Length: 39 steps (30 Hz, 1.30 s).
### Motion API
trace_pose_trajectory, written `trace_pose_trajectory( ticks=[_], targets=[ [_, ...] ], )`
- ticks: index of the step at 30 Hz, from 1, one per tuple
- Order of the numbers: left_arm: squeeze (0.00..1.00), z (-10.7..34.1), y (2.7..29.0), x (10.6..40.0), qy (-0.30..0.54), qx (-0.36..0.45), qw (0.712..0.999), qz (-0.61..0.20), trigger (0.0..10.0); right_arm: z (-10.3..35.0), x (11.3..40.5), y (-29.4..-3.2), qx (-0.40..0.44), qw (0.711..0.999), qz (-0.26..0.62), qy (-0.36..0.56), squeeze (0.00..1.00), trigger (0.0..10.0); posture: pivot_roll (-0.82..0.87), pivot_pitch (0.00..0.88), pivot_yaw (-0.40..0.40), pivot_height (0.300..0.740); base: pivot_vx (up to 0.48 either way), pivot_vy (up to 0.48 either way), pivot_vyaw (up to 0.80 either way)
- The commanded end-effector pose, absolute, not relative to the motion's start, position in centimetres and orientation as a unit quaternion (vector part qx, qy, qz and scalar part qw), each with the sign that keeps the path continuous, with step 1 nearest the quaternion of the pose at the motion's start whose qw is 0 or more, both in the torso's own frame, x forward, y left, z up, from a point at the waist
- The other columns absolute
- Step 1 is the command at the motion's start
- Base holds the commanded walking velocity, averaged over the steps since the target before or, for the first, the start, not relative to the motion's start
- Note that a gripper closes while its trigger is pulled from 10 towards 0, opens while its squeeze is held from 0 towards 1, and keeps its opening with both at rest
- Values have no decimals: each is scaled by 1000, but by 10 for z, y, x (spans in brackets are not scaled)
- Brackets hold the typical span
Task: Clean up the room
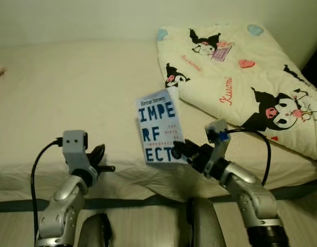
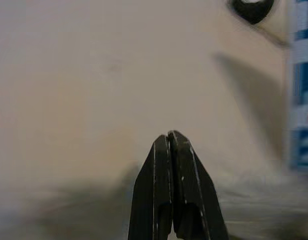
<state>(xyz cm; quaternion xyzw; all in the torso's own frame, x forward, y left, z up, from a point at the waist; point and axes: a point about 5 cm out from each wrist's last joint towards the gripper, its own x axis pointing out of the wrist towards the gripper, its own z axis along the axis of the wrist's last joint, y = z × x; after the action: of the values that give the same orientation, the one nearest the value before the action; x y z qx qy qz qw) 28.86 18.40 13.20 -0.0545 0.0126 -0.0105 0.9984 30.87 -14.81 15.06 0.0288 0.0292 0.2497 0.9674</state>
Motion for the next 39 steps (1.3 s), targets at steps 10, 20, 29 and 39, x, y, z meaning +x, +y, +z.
trace_pose_trajectory(
  ticks=[10,20,29,39],
  targets=[
    [0,137,194,292,-24,19,993,115,10000,137,306,-157,-36,997,69,-17,0,10000,-114,85,30,515,0,0,0],
    [0,138,181,293,-44,40,994,87,10000,121,301,-152,-42,998,50,1,0,10000,-117,68,13,550,0,0,0],
    [0,134,181,293,-43,65,993,83,10000,122,307,-145,-35,998,57,-3,0,10000,-114,62,7,590,0,0,0],
    [0,135,185,293,-39,64,993,86,10000,121,310,-142,-38,997,71,-1,0,10000,-108,61,7,630,0,0,0]
  ],
)
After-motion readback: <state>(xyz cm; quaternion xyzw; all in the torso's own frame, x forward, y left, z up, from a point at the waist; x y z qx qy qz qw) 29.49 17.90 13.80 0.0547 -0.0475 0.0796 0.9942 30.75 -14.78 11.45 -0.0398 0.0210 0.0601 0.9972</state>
